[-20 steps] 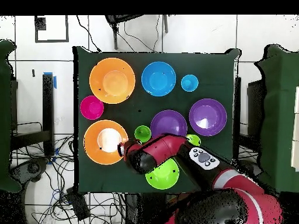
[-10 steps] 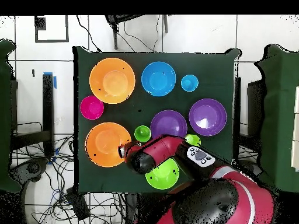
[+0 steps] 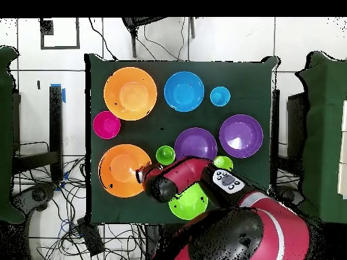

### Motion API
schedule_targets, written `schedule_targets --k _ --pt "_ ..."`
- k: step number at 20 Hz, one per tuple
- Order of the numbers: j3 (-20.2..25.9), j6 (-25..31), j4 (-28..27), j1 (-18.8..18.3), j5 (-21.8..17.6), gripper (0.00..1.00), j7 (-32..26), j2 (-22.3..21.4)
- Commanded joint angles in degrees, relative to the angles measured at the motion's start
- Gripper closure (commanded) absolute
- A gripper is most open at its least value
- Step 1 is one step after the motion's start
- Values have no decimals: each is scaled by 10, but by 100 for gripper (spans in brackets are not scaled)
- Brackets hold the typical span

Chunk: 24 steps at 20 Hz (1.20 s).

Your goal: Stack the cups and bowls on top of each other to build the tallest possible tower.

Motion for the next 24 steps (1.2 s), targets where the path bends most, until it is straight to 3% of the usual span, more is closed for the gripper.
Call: schedule_targets --k 1,10,14,24 --pt "-24 6 -90 17 -17 100 9 57" --pt "-19 15 -84 12 4 100 8 53" --pt "-21 7 -74 20 21 100 27 32" --pt "13 102 4 28 154 100 41 -135"
